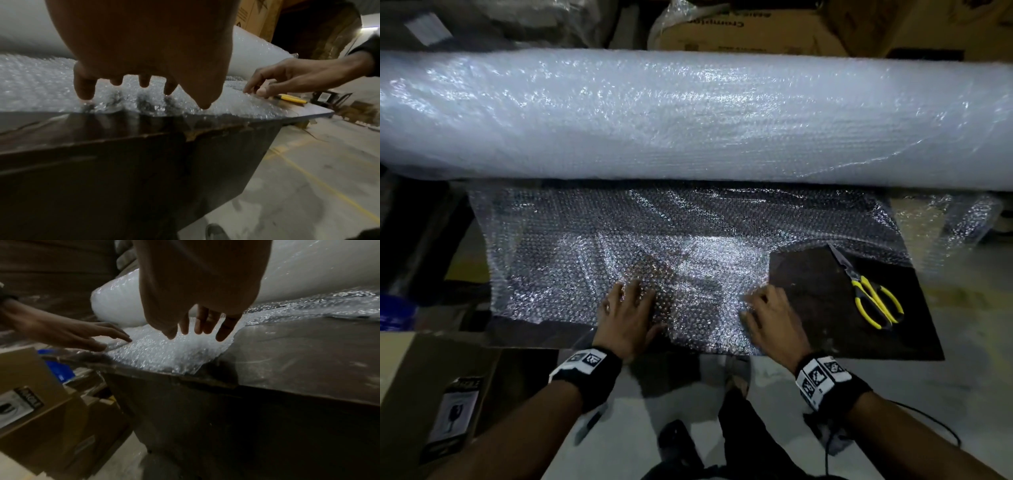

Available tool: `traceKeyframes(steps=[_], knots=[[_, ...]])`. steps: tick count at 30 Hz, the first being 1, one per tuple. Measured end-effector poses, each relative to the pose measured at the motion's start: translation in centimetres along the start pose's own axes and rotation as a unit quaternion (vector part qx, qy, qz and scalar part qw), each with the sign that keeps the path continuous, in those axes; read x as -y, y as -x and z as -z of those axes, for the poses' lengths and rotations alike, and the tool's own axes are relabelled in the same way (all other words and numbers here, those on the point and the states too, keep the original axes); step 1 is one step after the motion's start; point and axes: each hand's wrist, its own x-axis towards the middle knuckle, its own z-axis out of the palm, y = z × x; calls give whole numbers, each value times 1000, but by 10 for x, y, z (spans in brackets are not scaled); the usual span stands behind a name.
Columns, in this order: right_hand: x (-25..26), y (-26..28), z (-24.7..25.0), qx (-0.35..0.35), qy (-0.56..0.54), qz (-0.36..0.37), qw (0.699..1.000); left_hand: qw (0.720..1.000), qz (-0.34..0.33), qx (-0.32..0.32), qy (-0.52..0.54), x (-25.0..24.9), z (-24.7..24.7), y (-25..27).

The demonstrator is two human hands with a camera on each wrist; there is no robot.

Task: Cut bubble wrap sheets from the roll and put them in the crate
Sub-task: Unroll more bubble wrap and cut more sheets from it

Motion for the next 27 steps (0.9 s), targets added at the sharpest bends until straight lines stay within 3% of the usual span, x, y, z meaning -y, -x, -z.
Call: traceKeyframes(steps=[4, 7, 14, 19, 23, 27], knots=[[6, 18, -12, 112, 82, 34, 990, 998, -10, 39, -38, 9, -11, 24], [9, 26, -8, 147, 107, 29, 983, 998, -9, 31, -59, 14, -17, 39], [36, 22, -1, 81, 140, 48, 986, 996, -49, -3, -78, 17, -18, 47], [46, 18, -12, 161, 151, 64, 973, 992, -112, -55, -24, -20, 9, 24], [42, 19, -15, 163, 137, 67, 975, 986, -157, -35, -35, -48, 31, -16], [28, -8, 0, 117, 61, 53, 990, 985, -159, -2, -68, -61, 48, -55]])
